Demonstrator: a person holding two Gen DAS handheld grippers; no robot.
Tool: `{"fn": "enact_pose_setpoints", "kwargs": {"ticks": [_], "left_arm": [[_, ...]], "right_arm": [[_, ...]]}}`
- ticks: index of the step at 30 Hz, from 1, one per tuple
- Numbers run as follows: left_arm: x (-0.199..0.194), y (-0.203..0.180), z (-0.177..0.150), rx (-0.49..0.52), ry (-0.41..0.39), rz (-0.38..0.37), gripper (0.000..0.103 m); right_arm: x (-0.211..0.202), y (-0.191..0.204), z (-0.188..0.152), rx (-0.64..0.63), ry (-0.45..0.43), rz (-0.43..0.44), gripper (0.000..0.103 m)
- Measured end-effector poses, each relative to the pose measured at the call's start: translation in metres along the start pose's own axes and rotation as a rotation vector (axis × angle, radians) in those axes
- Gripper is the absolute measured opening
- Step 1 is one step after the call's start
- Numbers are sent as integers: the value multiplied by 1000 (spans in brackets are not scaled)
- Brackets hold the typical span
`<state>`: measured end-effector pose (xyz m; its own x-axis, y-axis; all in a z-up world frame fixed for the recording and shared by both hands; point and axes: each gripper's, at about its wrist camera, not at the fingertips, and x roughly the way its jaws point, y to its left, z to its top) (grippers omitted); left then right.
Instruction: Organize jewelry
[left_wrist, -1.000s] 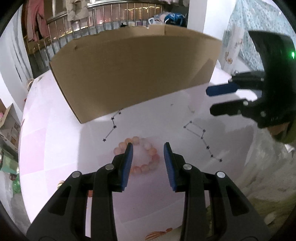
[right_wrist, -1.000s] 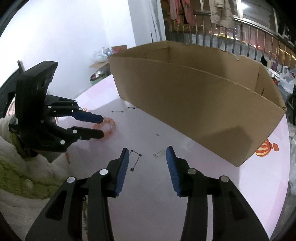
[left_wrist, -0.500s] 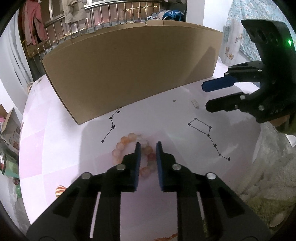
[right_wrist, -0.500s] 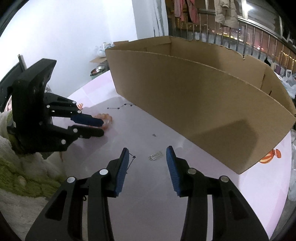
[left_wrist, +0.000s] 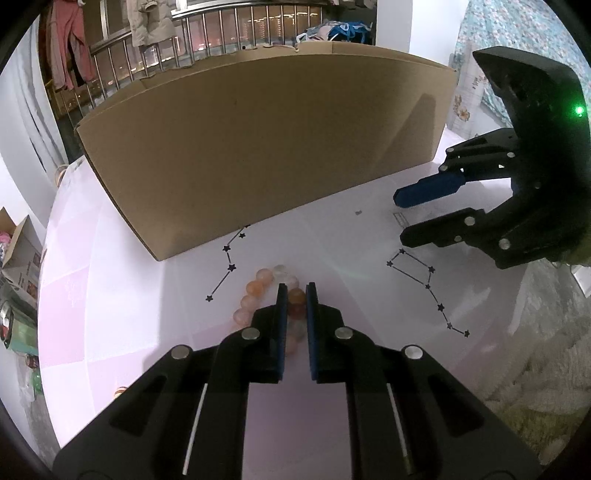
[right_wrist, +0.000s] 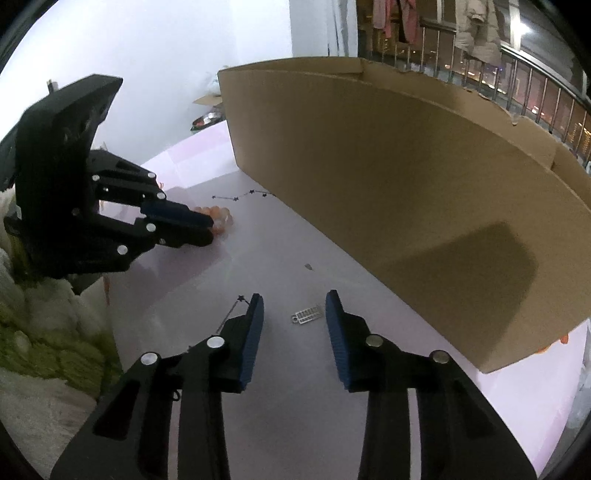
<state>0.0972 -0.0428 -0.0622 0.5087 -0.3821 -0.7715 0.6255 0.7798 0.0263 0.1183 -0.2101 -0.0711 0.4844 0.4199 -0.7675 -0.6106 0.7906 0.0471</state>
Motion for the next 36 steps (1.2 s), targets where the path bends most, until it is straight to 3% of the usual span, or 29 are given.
{"fn": "enact_pose_setpoints", "kwargs": {"ticks": [4,8,19,23,36], "left_arm": [[0,1,0,0,0,0,9],[0,1,1,1,1,0,9],[0,2,-1,1,1,0,9],[-1,2,-3,4,1,2,9],[-1,3,-3,4,1,2,9]], "right_arm": [[-1,-2,0,-14,4,6,28],[-3,-3,0,-29,8,19,16],[-4,-7,-1,0,3,31,15],[-5,-11,0,15,2,35,10],[-7,-9,1,41,16,28,12]]}}
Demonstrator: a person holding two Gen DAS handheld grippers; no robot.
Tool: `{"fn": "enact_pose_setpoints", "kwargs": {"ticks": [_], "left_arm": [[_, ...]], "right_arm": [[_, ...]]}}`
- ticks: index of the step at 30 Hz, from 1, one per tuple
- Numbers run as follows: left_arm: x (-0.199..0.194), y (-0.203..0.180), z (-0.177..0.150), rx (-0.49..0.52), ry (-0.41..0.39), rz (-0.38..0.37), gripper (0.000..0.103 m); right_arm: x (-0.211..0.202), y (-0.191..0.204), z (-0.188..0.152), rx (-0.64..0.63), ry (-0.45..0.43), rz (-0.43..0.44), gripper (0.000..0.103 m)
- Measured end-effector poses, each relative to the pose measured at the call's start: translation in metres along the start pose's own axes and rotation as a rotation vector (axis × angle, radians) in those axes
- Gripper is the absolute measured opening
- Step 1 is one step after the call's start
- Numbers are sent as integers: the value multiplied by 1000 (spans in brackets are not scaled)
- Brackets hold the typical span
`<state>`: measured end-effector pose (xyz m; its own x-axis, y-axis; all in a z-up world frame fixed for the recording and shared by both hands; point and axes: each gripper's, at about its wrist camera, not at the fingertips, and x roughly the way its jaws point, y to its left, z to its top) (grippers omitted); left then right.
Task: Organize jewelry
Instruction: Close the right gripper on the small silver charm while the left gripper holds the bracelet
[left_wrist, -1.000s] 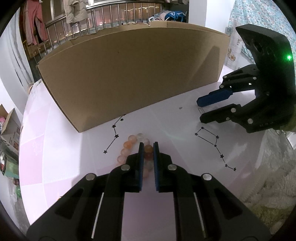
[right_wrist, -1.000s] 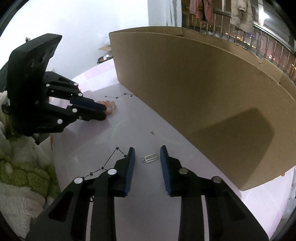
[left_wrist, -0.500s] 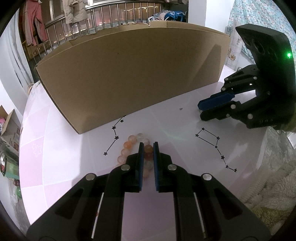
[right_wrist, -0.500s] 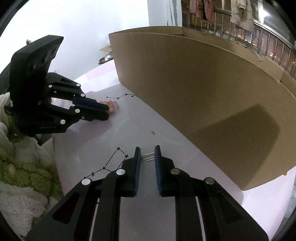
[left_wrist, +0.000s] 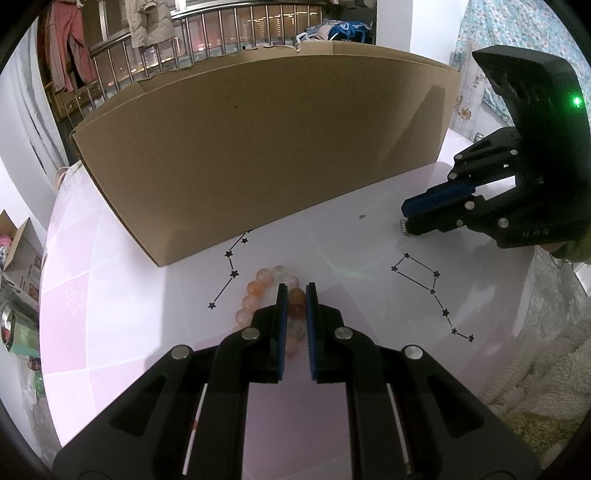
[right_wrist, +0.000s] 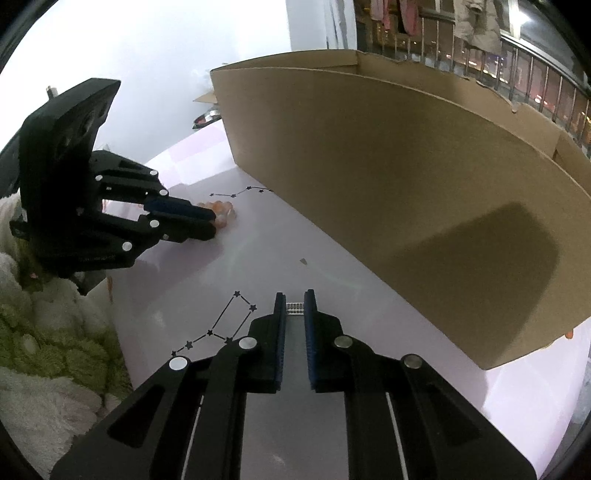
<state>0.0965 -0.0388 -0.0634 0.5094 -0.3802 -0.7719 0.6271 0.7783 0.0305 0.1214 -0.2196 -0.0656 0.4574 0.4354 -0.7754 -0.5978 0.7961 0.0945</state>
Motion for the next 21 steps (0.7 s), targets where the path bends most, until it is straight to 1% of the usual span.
{"fn": "enact_pose_setpoints", "kwargs": {"ticks": [1,2,4,9,10,11,12,15,18,19,20,21], "left_arm": [[0,0,0,-1,1,-1,9],[0,0,0,-2,1,0,9],[-1,2,0,-4,1,0,9],[-2,3,0,-4,1,1,9],[-2,3,0,-3,2,1,9],[-2,3,-1,-3,1,2,9],[-3,3,-1,-3,1,3,9],[-2,2,-2,-3,1,4,9],[-3,2,-2,-5,0,4,9],[-3,1,-2,-4,-1,5,9],[-2,1,-2,-4,0,5,9],[-3,0,-2,-4,0,5,9]], "right_arm": [[0,1,1,1,4,-1,15],[1,1,1,1,5,-6,21],[1,3,1,-3,2,-10,26],[8,8,-1,-40,18,-50,26],[8,8,0,-40,20,-49,25],[9,8,0,-41,23,-47,19],[10,9,0,-43,28,-46,15],[11,13,2,-56,31,-65,15],[12,13,3,-43,30,-64,15],[12,13,4,-39,31,-55,3],[11,13,4,-33,32,-54,0],[12,13,4,-32,32,-54,0]]}}
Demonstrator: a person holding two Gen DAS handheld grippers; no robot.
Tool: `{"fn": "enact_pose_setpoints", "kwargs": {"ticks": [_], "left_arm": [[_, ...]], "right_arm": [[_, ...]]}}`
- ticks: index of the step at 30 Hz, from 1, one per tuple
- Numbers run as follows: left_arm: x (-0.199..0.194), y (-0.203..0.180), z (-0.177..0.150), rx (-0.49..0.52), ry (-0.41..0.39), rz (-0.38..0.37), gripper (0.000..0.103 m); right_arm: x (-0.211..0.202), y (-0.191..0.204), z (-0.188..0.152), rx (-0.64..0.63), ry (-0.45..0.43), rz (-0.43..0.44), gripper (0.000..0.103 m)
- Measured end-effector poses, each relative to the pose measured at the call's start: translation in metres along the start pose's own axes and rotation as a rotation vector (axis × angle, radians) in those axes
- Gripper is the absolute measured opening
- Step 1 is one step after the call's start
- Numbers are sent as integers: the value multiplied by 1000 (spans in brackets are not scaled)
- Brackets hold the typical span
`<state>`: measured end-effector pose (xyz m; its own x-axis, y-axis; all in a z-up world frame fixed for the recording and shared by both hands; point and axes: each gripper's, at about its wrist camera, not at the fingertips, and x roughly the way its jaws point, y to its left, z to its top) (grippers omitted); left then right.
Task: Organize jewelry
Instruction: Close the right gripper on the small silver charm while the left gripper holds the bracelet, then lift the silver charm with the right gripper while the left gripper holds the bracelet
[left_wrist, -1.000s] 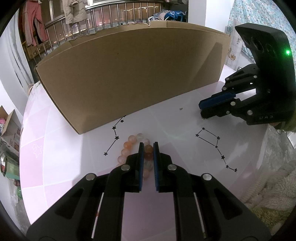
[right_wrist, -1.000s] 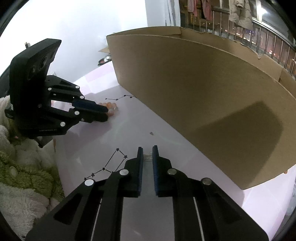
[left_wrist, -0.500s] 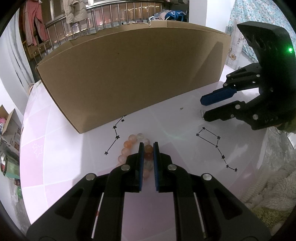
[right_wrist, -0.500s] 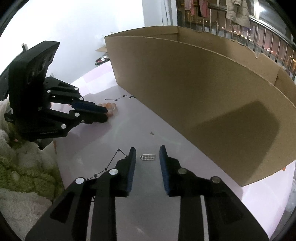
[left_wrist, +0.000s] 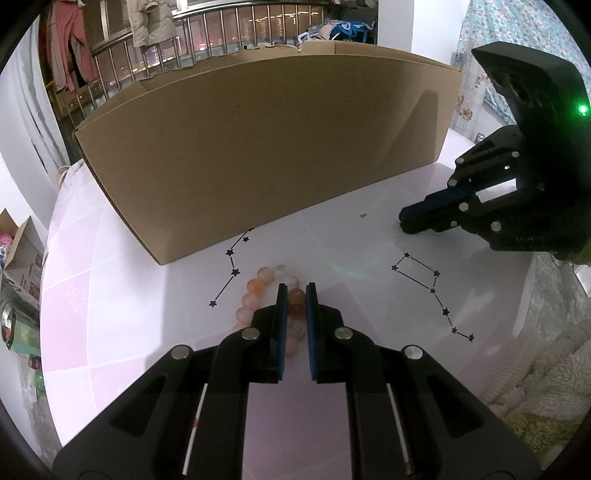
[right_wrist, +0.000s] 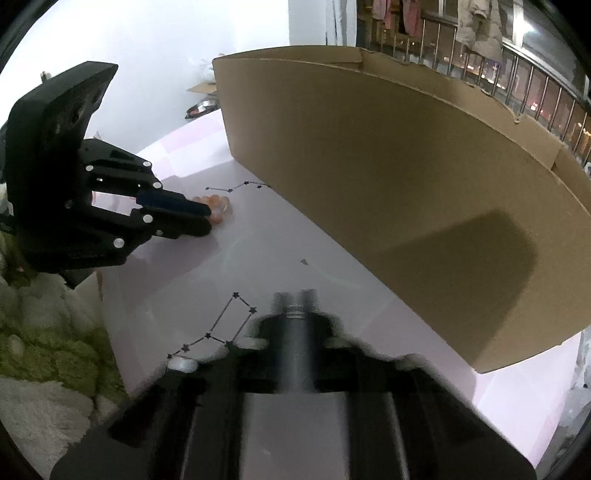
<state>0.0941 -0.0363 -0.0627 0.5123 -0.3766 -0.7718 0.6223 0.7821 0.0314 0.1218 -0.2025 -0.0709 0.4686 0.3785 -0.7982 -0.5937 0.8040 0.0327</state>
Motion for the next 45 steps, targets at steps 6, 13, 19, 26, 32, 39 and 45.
{"fn": "enact_pose_setpoints", "kwargs": {"ticks": [6,13,19,26,32,39,45], "left_arm": [[-2,-1,-1,2,-1,3,9],[-3,0,-1,-1,-2,2,9],[-3,-3,0,0,-2,2,9],[-3,-3,0,-2,-3,1,9],[-3,-4,0,-2,-3,1,9],[-3,-4,0,-2,-4,2,9],[-3,-4,0,-3,-5,0,9]], "right_arm": [[0,-1,-1,22,1,7,0],[-5,-6,-4,72,5,-57,0],[2,-9,4,104,-4,-93,0],[5,-7,3,90,19,-103,0],[-1,-2,-2,111,30,-95,0],[1,-6,11,124,-13,-99,0],[9,-3,8,113,23,-84,0]]}}
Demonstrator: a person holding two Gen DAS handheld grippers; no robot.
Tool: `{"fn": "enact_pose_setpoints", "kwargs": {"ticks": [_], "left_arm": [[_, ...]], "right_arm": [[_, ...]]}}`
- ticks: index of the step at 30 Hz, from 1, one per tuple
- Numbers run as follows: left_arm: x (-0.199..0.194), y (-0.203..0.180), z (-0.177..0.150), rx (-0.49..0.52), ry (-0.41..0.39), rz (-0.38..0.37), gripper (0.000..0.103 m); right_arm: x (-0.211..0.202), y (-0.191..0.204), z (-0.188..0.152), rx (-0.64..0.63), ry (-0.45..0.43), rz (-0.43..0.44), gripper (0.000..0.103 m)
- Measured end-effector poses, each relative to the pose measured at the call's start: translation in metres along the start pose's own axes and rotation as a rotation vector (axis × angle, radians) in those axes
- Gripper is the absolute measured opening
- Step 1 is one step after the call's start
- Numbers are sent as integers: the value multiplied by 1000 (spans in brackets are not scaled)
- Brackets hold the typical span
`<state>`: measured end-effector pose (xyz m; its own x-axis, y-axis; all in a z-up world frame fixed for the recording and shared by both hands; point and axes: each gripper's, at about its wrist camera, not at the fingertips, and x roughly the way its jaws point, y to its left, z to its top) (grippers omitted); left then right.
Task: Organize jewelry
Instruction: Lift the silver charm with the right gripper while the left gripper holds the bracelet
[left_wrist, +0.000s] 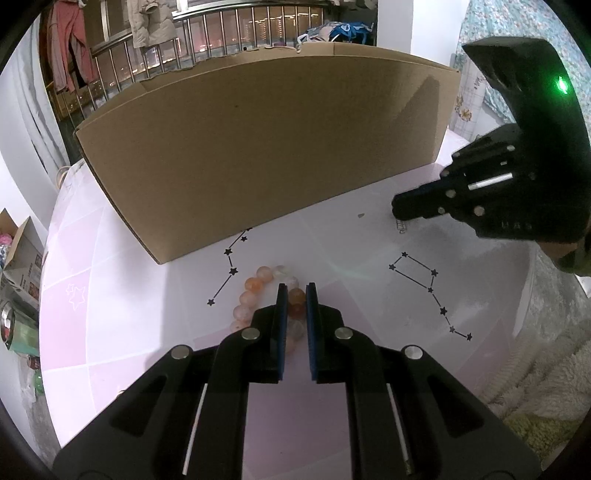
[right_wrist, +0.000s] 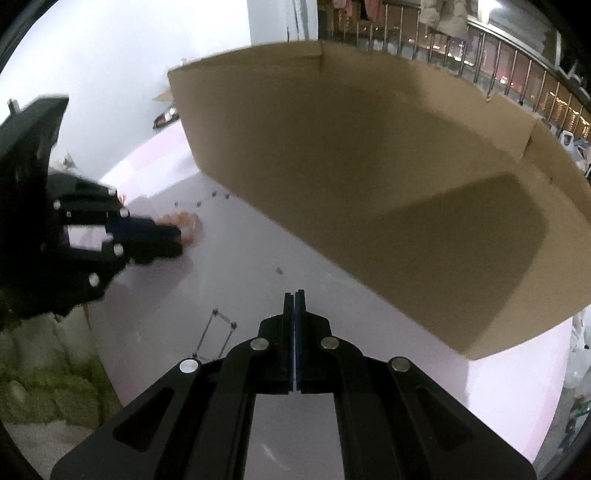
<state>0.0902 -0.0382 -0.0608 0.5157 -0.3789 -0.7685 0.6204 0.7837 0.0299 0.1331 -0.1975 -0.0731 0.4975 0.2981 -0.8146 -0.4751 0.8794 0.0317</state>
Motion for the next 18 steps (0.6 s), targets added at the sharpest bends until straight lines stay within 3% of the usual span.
{"fn": "enact_pose_setpoints", "kwargs": {"ticks": [13,15,18], "left_arm": [[0,-1,0,-1,-4,-5,9],[0,-1,0,0,-5,-4,9],[0,-1,0,-1,-5,-4,9]], "right_arm": [[-14,4,-20,94,33,48,5],[-18,3,-22,108,22,65,10],[-22,2,-23,125,4,91,29]]}}
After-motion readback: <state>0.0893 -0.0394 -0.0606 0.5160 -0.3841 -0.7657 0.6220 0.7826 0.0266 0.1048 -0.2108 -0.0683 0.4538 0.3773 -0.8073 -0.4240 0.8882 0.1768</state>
